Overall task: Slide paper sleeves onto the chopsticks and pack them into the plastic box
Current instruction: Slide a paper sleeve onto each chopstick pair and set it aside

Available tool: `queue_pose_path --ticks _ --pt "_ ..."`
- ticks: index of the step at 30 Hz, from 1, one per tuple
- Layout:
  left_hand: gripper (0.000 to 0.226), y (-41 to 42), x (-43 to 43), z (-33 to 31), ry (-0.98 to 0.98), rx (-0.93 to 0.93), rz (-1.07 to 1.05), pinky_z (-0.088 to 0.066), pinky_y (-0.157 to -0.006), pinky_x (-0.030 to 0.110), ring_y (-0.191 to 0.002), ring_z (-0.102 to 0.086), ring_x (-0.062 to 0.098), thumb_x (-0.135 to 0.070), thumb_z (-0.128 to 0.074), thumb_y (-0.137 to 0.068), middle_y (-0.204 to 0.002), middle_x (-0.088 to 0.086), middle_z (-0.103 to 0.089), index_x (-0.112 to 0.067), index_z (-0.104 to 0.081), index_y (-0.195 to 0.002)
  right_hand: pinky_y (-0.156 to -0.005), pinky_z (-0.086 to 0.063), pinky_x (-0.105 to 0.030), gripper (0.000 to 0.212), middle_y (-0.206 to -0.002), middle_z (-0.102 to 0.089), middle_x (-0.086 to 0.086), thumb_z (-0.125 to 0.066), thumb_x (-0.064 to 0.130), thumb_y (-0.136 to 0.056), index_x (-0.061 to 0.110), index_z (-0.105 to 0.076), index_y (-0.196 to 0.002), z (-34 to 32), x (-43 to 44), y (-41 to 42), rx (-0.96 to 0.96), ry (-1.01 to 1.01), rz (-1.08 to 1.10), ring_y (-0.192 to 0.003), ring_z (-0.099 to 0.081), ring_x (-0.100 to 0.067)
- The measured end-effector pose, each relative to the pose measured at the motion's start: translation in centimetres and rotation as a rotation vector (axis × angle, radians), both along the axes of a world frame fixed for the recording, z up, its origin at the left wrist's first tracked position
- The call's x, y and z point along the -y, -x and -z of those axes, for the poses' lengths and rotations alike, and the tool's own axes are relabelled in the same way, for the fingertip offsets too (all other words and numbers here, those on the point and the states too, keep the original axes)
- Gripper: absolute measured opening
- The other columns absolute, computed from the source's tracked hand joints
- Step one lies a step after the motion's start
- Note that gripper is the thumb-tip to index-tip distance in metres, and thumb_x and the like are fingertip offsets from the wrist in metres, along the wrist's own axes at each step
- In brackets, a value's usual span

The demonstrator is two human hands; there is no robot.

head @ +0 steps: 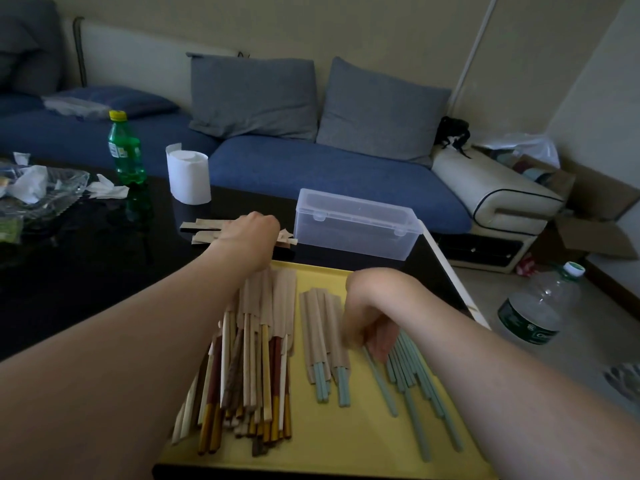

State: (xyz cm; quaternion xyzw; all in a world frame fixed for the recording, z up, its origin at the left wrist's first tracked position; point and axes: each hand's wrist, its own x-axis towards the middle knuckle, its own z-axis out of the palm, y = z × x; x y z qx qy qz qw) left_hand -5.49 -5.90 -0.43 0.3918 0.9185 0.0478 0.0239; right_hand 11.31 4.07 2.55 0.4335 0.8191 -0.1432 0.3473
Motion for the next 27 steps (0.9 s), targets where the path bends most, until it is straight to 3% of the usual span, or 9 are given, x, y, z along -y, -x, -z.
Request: queue_pose_path --ticks 4,8,12,16,19,22,27 --pt "0.044 0.8 -0.4 0.3 0.036 -0.012 0.020 -0.049 -0.106 0.049 -0.118 -0.059 0.028 -0.013 -0.075 -0.092 -0.117 0.005 -0.060 -0.018 -0.057 -0.132 -0.087 -0.068 -0.042 0.031 -0.091 -0.081 -0.021 -0.077 0.021 -0.097 -0.004 -0.069 -0.113 -0.1 0.2 0.3 -0.098 -0.084 -0.054 -0.080 -0.083 -0.027" --pt "0.040 1.7 -1.3 0.6 0.078 -0.044 0.056 -0.042 -0.109 0.050 -0.124 -0.057 0.028 -0.015 -0.072 -0.095 -0.126 0.006 -0.062 -0.020 -0.057 -0.132 -0.074 -0.069 -0.042 0.020 -0.088 -0.074 -0.014 -0.078 0.022 -0.093 0.006 -0.067 -0.095 0.3 -0.1 1.1 -0.409 -0.268 -0.112 -0.064 -0.080 -0.028" --pt "0.056 2.5 -2.2 1.3 0.137 -0.049 0.059 -0.039 -0.112 0.055 -0.135 -0.050 0.033 -0.020 -0.073 -0.095 -0.142 0.009 -0.055 -0.024 -0.051 -0.146 -0.075 -0.062 -0.039 0.021 -0.091 -0.056 -0.004 -0.072 0.026 -0.094 0.014 -0.061 -0.107 1.0 -0.1 2.4 -0.596 -0.411 -0.250 -0.085 -0.068 -0.028" --pt "0.063 3.0 -2.4 1.6 0.205 -0.121 0.033 -0.036 -0.113 0.059 -0.140 -0.041 0.038 -0.025 -0.074 -0.095 -0.150 0.012 -0.044 -0.028 -0.046 -0.152 -0.071 -0.049 -0.038 0.022 -0.085 -0.042 0.000 -0.070 0.029 -0.099 0.020 -0.057 -0.115 1.5 0.1 3.6 -0.664 -0.436 -0.305 -0.088 -0.056 -0.028" --pt "0.060 3.5 -2.5 1.4 0.203 -0.118 0.009 -0.035 -0.114 0.059 -0.140 -0.041 0.037 -0.021 -0.078 -0.091 -0.148 0.011 -0.045 -0.027 -0.054 -0.145 -0.068 -0.047 -0.037 0.023 -0.083 -0.042 0.000 -0.069 0.029 -0.101 0.018 -0.062 -0.119 2.0 -0.1 4.2 -0.699 -0.452 -0.314 -0.086 -0.056 -0.026" --pt "0.043 4.1 -2.5 1.3 0.127 -0.091 0.001 -0.034 -0.115 0.060 -0.135 -0.049 0.034 -0.021 -0.077 -0.092 -0.139 0.008 -0.054 -0.025 -0.062 -0.132 -0.067 -0.046 -0.036 0.030 -0.087 -0.047 -0.001 -0.070 0.032 -0.102 0.017 -0.064 -0.127 2.4 -0.2 4.6 -0.720 -0.456 -0.317 -0.085 -0.056 -0.025" --pt "0.023 4.3 -2.0 1.4 0.002 -0.119 0.031 -0.039 -0.109 0.052 -0.120 -0.059 0.028 -0.025 -0.071 -0.097 -0.120 0.004 -0.065 -0.024 -0.065 -0.119 -0.067 -0.048 -0.036 0.028 -0.087 -0.048 0.000 -0.070 0.035 -0.101 0.018 -0.064 -0.123 2.7 -0.4 4.7 -0.730 -0.458 -0.314 -0.086 -0.059 -0.025"
